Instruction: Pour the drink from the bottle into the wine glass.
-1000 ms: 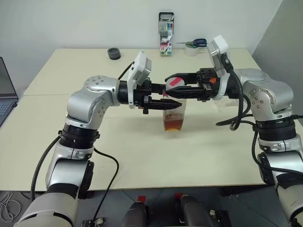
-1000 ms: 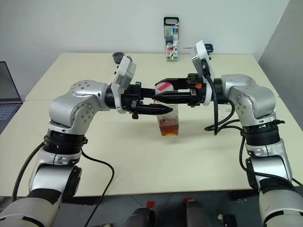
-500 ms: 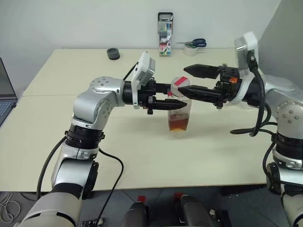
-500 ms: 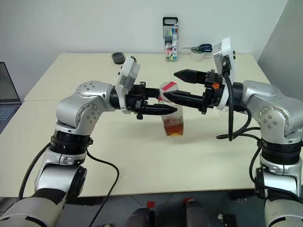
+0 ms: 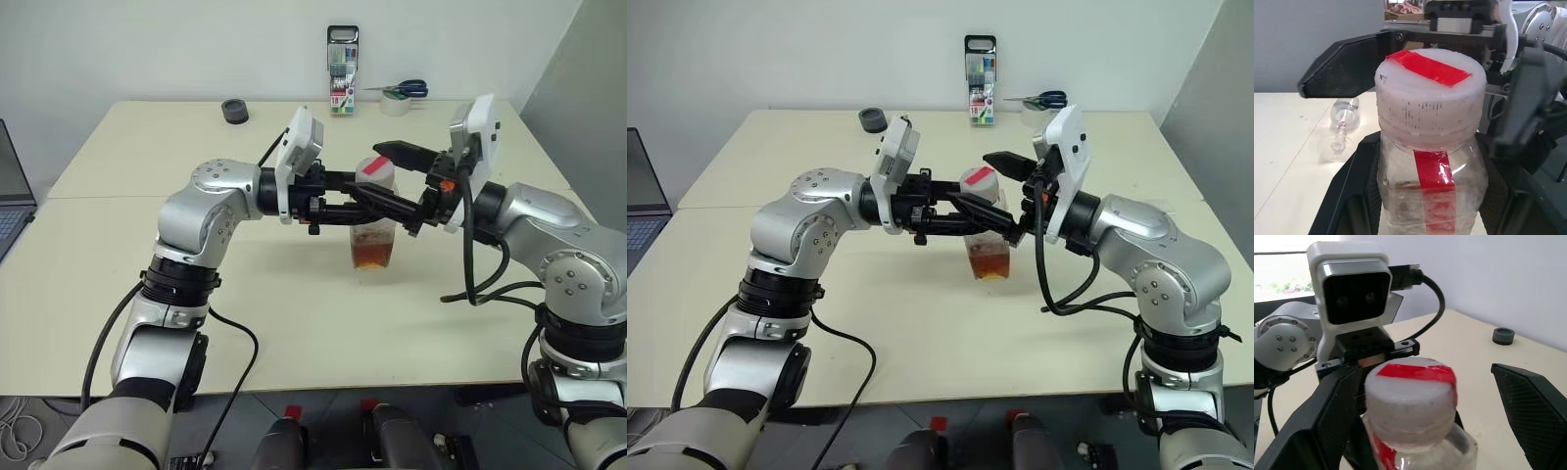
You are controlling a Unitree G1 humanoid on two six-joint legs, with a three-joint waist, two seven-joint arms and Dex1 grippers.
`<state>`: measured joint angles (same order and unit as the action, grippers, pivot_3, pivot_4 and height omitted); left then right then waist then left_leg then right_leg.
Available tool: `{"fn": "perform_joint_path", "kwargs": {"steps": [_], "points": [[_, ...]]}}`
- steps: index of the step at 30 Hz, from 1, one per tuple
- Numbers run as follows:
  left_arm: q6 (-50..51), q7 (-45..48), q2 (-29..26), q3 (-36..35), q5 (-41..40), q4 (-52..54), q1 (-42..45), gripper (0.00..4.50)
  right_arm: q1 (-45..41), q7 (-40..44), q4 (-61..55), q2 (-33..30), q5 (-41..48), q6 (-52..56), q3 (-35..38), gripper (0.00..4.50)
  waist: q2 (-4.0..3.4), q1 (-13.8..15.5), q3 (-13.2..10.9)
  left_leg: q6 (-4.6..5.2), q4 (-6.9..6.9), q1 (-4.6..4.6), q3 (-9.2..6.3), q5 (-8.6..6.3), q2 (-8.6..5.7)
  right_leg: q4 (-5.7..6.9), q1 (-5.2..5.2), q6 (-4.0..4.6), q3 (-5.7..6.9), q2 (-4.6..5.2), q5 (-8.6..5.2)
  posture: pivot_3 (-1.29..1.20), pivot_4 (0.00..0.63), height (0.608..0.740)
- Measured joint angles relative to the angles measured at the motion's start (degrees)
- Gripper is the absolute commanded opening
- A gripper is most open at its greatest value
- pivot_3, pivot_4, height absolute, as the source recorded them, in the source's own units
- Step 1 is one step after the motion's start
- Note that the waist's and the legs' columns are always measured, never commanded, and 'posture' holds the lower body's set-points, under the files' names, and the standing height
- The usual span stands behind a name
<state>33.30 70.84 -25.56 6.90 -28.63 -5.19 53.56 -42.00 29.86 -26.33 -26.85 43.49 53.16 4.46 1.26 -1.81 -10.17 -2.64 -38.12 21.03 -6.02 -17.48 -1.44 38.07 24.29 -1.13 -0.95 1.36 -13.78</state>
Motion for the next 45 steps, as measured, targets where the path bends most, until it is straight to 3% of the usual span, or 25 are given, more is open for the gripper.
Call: {"fn": "perform_joint_path", "kwargs": {"steps": [19,45], "points": [[0.0,-0.3,-1.0,0.8,1.8,0.0,0.0,2.14,3.6,0.4,-0.1,-3.5,0.9,-2.7,0.6,4.49,0.00,0.0,0.0,0.01,0.00,0.00,0.02,-0.01,0.00,-0.01,-0.02,0.00,0.01,-0.03,0.00,0.00,0.150,0.740],[-1.1,0.0,-1.1,0.4,1.8,-0.5,0.0,2.14,7.4,0.7,-2.3,-10.3,9.8,1.3,5.5,4.49,0.00,0.0,0.0,0.18,-0.01,-0.02,0.16,-0.10,0.00,-0.02,-0.07,0.00,0.01,-0.04,0.00,0.00,0.150,0.740]]}}
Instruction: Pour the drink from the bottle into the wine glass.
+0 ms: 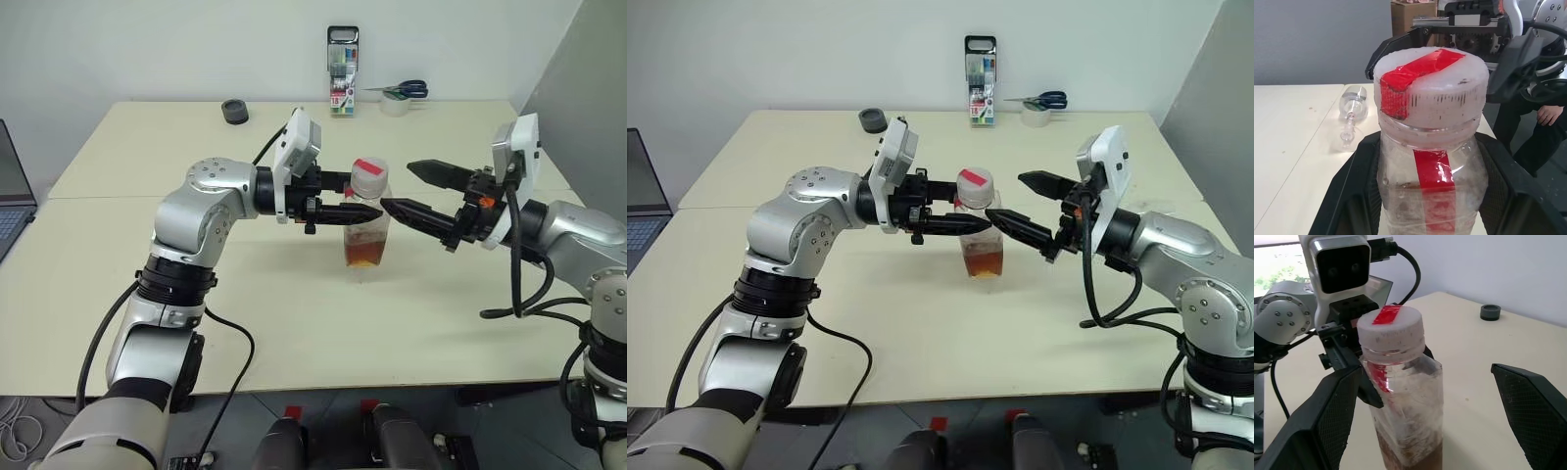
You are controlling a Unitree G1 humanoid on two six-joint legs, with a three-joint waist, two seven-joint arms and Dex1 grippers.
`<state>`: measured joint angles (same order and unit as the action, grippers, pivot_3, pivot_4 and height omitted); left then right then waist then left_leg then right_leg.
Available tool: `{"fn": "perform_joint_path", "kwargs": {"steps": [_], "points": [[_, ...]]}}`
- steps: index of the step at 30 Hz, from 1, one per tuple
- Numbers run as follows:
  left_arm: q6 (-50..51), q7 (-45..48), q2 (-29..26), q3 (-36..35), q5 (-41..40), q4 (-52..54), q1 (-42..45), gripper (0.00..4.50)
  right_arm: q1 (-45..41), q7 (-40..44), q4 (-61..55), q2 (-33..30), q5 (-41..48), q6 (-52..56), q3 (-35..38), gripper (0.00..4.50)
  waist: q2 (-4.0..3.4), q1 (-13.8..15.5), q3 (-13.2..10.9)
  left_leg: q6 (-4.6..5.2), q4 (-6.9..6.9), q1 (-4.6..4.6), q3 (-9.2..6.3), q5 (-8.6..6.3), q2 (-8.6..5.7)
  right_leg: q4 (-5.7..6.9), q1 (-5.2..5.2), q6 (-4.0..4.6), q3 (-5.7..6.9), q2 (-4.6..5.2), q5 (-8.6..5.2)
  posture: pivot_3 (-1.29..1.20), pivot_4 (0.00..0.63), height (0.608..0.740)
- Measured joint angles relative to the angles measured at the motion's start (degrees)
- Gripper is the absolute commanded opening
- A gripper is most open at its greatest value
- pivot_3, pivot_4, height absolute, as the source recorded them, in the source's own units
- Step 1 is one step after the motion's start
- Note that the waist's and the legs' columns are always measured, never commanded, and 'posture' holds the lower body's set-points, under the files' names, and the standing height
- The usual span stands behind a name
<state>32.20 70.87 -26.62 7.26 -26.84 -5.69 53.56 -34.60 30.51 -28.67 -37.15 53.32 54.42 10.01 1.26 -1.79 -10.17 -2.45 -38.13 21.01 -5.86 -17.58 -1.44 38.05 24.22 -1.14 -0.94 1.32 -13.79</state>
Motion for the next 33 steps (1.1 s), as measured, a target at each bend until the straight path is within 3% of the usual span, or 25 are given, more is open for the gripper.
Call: {"fn": "perform_joint_path", "kwargs": {"steps": [7,20,33], "points": [[-0.1,0.0,0.0,0.0,0.0,0.0,0.0,2.14,-2.3,0.0,0.1,0.5,2.1,0.1,-0.3,4.49,0.00,0.0,0.0,0.03,0.00,-0.02,-0.03,-0.02,0.01,0.01,0.01,0.00,-0.01,0.00,0.00,0.00,0.150,0.740],[-0.2,0.0,0.0,0.0,0.1,0.0,0.0,2.14,-5.6,-0.4,3.7,4.6,-2.8,-3.9,-5.1,4.49,0.00,0.0,0.0,0.01,-0.01,-0.01,-0.09,-0.01,0.01,0.00,0.01,0.00,-0.01,0.00,0.00,0.00,0.150,0.740],[-0.2,0.1,-0.4,0.0,0.1,0.7,-0.7,2.14,-4.2,0.3,3.6,2.5,-2.2,-3.6,-3.5,4.49,0.00,0.0,0.0,0.02,-0.01,-0.01,-0.14,-0.01,0.01,0.01,0.01,0.00,-0.01,0.01,0.00,0.00,0.150,0.740]]}}
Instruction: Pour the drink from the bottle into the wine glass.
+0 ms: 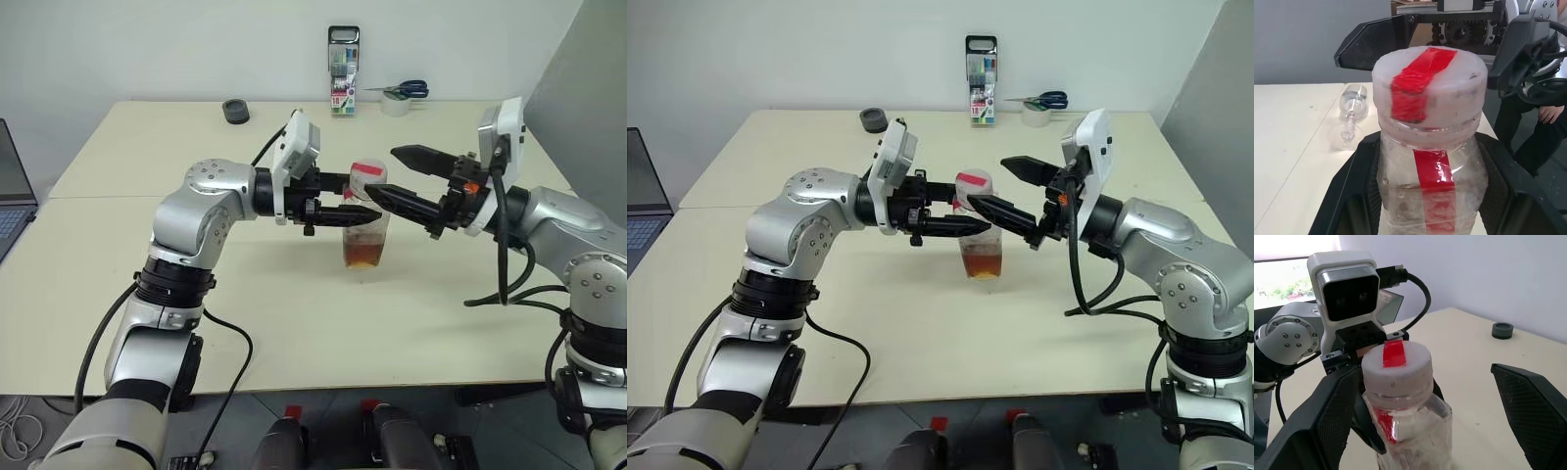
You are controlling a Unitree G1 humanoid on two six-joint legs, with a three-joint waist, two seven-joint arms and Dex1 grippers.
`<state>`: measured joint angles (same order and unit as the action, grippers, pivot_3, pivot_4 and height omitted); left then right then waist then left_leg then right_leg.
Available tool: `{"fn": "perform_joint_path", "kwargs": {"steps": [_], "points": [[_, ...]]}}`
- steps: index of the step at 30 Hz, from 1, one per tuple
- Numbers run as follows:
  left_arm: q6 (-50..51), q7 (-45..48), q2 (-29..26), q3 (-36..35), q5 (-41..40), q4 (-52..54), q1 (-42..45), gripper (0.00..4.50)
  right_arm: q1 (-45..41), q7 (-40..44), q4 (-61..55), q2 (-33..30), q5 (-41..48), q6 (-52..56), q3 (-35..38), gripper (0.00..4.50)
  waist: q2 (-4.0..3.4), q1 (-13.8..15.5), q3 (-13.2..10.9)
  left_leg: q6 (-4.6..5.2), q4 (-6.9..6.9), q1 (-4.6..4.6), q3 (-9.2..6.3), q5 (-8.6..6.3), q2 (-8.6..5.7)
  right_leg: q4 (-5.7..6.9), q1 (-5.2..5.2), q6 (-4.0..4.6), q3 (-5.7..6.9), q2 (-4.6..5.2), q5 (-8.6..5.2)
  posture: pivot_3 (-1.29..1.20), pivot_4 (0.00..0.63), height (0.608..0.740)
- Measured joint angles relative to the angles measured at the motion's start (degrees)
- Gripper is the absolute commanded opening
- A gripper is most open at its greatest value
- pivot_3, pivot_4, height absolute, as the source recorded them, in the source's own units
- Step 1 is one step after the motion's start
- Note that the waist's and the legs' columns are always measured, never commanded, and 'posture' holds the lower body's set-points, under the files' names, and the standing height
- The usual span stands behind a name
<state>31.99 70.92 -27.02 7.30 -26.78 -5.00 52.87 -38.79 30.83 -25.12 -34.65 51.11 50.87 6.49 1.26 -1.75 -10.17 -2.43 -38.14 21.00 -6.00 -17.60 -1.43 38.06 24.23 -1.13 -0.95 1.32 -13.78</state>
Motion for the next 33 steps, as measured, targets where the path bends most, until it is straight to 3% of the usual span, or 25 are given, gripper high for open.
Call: {"fn": "perform_joint_path", "kwargs": {"steps": [17,26,33], "points": [[0.0,0.7,0.0,0.0,0.0,0.1,0.0,2.14,1.8,0.0,-2.7,-2.3,5.9,2.5,1.9,4.49,0.00,0.0,0.0,0.01,0.00,0.00,0.01,-0.01,0.00,-0.01,-0.01,0.00,0.00,0.00,0.00,0.00,0.150,0.740],[0.0,0.5,0.2,0.0,0.0,0.3,0.0,2.14,-3.4,-3.0,-1.6,4.8,4.5,1.0,-2.5,4.49,0.00,-0.1,0.0,-0.18,0.00,-0.01,0.00,0.10,0.00,0.00,-0.01,0.00,-0.01,0.00,0.00,0.00,0.150,0.740],[0.0,0.6,0.1,0.1,0.1,0.3,0.0,2.14,-3.4,-1.8,0.8,5.9,1.6,-0.4,-4.1,4.49,0.00,-0.1,0.0,-0.19,0.00,0.00,-0.01,0.10,0.00,0.00,0.00,0.00,0.00,0.00,0.00,0.00,0.150,0.740]]}}
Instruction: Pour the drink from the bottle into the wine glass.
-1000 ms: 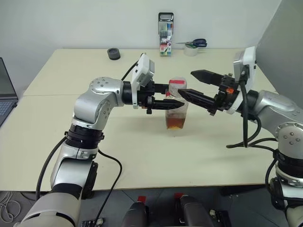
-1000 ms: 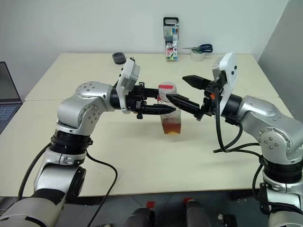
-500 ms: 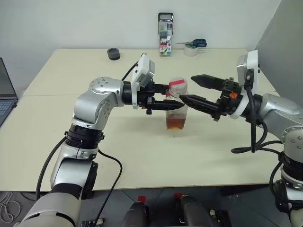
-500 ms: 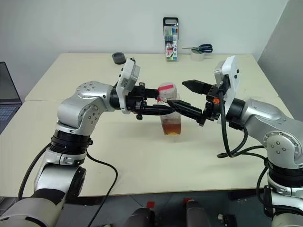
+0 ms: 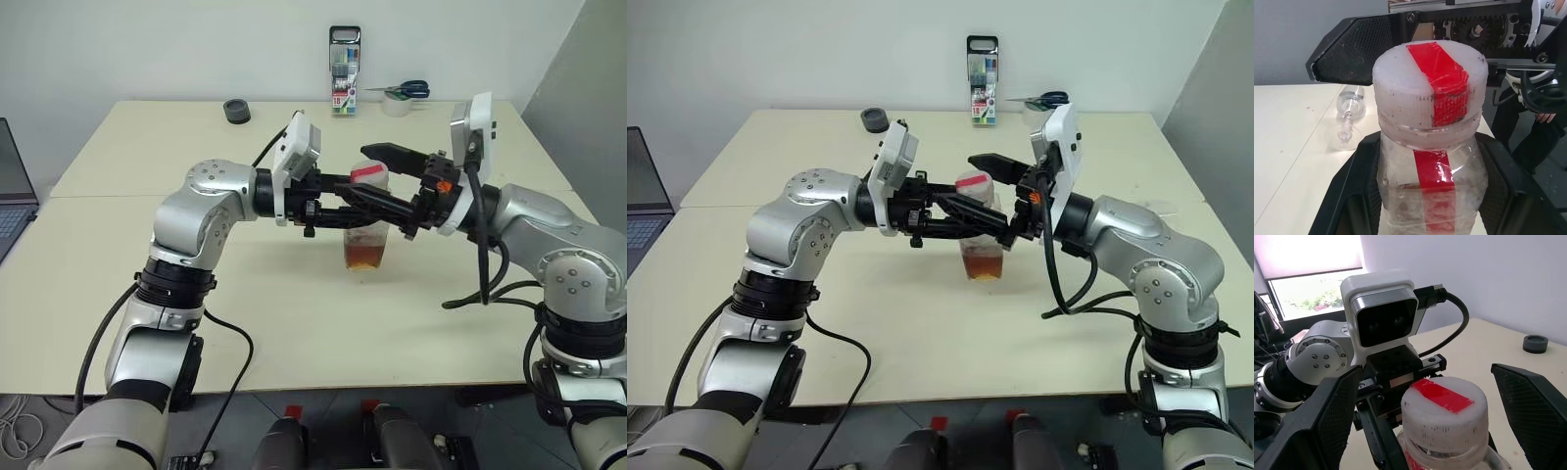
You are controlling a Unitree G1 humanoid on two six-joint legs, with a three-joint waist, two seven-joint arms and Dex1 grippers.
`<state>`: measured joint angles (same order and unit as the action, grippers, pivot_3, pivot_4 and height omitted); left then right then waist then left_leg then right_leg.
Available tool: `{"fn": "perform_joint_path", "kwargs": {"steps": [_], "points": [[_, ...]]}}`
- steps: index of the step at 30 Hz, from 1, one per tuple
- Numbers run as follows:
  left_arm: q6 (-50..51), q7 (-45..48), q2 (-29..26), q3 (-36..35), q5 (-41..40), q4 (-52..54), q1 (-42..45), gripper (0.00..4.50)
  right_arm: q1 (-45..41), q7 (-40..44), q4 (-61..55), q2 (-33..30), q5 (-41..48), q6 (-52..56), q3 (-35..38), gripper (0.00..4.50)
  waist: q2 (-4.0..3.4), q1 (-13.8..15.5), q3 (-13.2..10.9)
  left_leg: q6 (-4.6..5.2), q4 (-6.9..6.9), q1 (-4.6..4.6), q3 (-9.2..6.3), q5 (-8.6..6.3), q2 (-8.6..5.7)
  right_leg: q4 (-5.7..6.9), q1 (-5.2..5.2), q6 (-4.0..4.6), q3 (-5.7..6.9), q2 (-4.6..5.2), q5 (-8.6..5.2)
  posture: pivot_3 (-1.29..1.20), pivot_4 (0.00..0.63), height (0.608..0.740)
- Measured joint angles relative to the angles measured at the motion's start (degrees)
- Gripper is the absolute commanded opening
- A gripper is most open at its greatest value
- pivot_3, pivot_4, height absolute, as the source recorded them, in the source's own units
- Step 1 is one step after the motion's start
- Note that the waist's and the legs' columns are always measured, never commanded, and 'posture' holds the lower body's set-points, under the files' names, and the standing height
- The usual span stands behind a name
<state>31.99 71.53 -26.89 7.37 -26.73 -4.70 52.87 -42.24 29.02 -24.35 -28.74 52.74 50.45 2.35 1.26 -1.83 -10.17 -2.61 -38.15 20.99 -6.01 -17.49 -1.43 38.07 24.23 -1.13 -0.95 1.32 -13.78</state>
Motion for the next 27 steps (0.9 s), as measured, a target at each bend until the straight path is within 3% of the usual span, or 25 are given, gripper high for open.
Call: {"fn": "perform_joint_path", "kwargs": {"steps": [1,9,21,27], "points": [[0.0,0.0,0.0,0.0,0.0,0.0,0.0,2.14,0.0,0.3,0.0,0.0,0.0,0.0,0.0,4.49,0.00,0.0,0.0,0.00,0.00,0.00,-0.01,0.00,0.00,0.00,0.00,0.00,0.00,0.00,0.00,0.00,0.150,0.740],[0.0,0.2,-0.1,0.0,0.0,0.9,0.0,2.14,0.0,0.9,0.1,-0.2,-0.9,-0.1,0.5,1.84,0.00,0.0,0.0,0.00,0.00,-0.01,0.01,0.00,0.00,0.00,0.00,0.00,-0.01,0.00,0.00,0.00,0.150,0.740],[0.1,-0.9,-0.1,0.0,0.0,0.9,-0.1,2.14,-2.2,2.1,0.9,-1.3,-4.4,-2.0,-0.2,1.82,0.00,0.0,0.0,0.00,0.01,-0.01,0.01,0.00,0.00,0.00,0.01,0.00,-0.01,0.00,0.00,0.00,0.150,0.740],[0.1,-0.9,-0.1,0.1,0.0,0.9,-0.5,2.14,-4.4,-4.1,3.7,0.0,-0.2,-0.5,8.5,1.82,0.00,0.1,0.0,0.00,0.02,0.01,0.00,0.00,0.00,-0.01,0.01,0.00,-0.01,0.01,0.00,0.00,0.150,0.740]]}}
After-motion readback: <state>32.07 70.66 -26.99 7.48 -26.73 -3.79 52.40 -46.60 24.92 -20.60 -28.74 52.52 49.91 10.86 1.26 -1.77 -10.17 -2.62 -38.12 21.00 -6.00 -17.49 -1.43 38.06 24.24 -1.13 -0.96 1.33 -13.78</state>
